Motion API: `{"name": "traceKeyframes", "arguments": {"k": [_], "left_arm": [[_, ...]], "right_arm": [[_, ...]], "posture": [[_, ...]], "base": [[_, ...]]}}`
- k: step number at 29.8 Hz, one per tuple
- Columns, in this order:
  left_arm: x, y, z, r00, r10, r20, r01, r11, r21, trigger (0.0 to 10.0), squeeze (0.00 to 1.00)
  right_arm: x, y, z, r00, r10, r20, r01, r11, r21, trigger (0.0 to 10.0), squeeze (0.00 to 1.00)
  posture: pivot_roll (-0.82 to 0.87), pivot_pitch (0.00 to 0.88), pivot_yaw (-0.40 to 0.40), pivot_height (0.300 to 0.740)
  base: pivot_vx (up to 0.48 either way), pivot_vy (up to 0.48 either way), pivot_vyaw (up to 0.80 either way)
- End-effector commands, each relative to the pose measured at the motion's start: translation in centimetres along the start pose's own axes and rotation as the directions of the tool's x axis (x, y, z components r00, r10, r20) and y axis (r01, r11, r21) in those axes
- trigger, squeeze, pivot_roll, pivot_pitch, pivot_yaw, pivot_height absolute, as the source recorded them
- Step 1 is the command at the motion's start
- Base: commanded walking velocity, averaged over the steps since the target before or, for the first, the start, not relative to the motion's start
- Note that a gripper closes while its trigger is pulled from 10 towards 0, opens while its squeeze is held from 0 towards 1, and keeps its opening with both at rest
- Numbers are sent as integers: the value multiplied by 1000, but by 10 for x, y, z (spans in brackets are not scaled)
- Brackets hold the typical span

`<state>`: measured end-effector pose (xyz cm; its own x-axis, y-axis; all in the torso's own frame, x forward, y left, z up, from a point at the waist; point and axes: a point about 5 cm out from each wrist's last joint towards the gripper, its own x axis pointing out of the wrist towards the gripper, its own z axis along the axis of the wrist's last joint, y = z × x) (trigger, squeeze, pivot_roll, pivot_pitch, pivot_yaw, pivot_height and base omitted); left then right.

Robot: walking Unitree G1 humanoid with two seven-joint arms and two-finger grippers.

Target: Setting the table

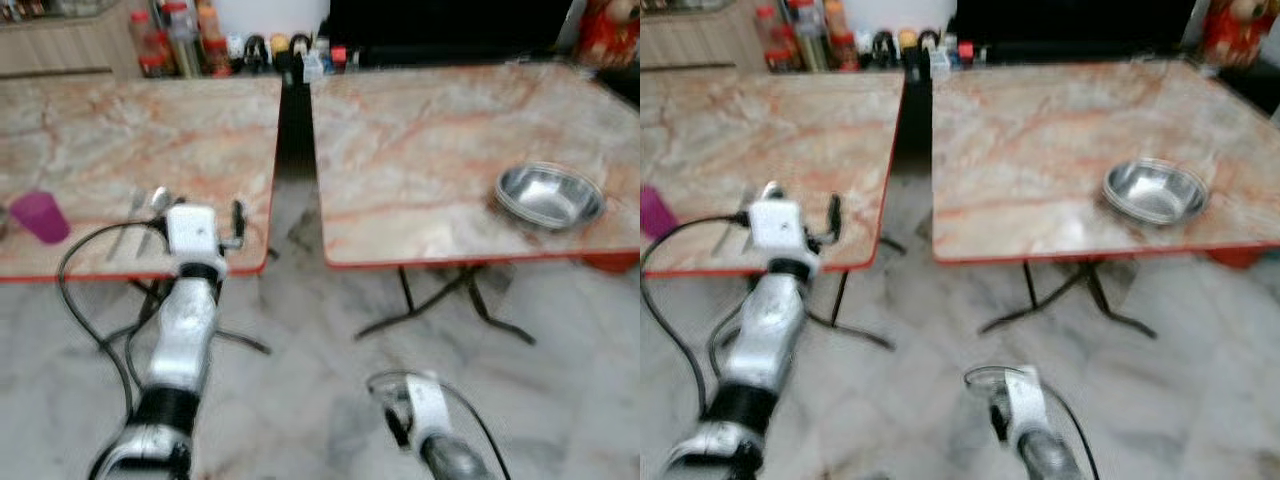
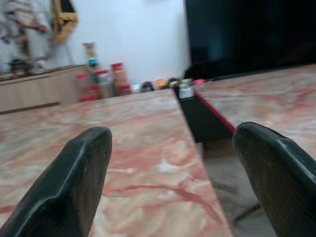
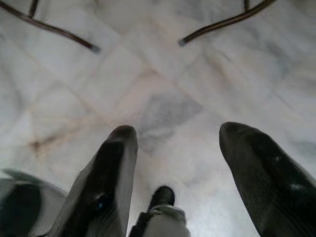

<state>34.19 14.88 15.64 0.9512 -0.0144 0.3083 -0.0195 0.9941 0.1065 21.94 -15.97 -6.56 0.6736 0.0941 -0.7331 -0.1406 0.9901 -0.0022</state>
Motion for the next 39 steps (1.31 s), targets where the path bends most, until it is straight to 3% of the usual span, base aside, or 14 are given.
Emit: {"name": "traceKeyframes", "arguments": {"k": [1,24,39], "left_arm": [[-1,10,0,1000,18,-6,-18,1000,20,10000,0],[3,17,5,999,42,7,-42,999,29,10000,0],[-2,20,-4,997,63,-34,-61,997,46,10000,0]], "right_arm": [[1,4,4,1000,7,10,-7,1000,5,10000,0],[2,4,6,1000,0,15,0,1000,2,10000,0],[2,4,7,1000,3,14,-3,1000,-4,10000,0]], "posture": [[128,40,-25,715],[136,63,-30,715],[136,66,-35,715]], "base": [[0,480,0],[0,480,0],[0,395,147]]}}
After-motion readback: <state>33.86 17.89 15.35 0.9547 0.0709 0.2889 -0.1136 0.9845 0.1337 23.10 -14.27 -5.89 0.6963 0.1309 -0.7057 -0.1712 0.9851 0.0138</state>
